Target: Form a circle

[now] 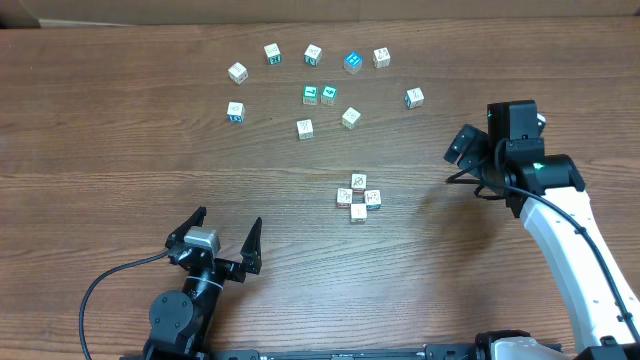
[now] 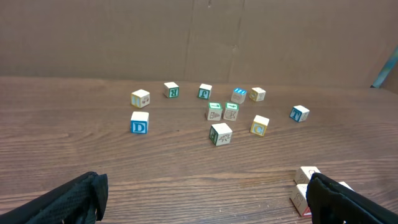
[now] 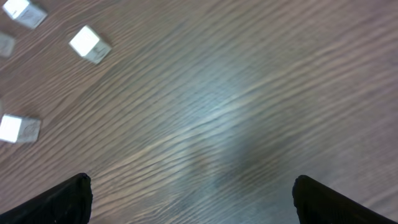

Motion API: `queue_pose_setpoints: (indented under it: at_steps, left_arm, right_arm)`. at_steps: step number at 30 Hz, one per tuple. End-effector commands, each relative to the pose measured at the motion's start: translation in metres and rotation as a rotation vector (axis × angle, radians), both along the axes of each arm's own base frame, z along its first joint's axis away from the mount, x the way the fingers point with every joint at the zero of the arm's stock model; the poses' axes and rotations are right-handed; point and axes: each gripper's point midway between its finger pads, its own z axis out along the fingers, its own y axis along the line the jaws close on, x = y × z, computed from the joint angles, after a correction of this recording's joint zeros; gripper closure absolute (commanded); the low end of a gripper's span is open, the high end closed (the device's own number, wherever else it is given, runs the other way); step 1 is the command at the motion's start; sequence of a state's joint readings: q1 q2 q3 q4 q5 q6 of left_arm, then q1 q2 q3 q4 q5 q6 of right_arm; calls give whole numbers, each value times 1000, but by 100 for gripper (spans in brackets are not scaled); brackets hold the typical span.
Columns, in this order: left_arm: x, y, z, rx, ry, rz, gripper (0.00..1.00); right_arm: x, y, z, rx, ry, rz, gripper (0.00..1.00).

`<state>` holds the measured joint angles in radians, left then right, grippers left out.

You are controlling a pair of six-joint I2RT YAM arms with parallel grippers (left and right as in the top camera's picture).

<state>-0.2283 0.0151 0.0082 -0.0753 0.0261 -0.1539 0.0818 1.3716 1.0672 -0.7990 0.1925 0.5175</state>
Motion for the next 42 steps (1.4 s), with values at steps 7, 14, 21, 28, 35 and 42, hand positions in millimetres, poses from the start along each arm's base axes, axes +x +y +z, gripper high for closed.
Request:
queue_pose_setpoints:
  at_steps: [7,14,21,28,35,42]
  left_arm:
    - [-1,-1,1,-9,-5,-8,1]
    - [-1,-1,1,-10,-5,-8,0]
    - [-1,-1,1,-9,-5,-8,1]
    - [-1,-1,1,-10,-5,-8,0]
    - [-1,-1,1,-10,-5,-8,0]
    - [-1,-1,1,-10,-5,-8,1]
  right_arm:
    - [22,37,9,15,-135,353,0]
    - [16,38,-17,6,-122,375,0]
    - [13,42,-41,23,-146,393,0]
    - [12,49,-53,52,-191,422,0]
    - [5,52,-68,59,-194,442,0]
    - [2,62,-75,90,-237,494,0]
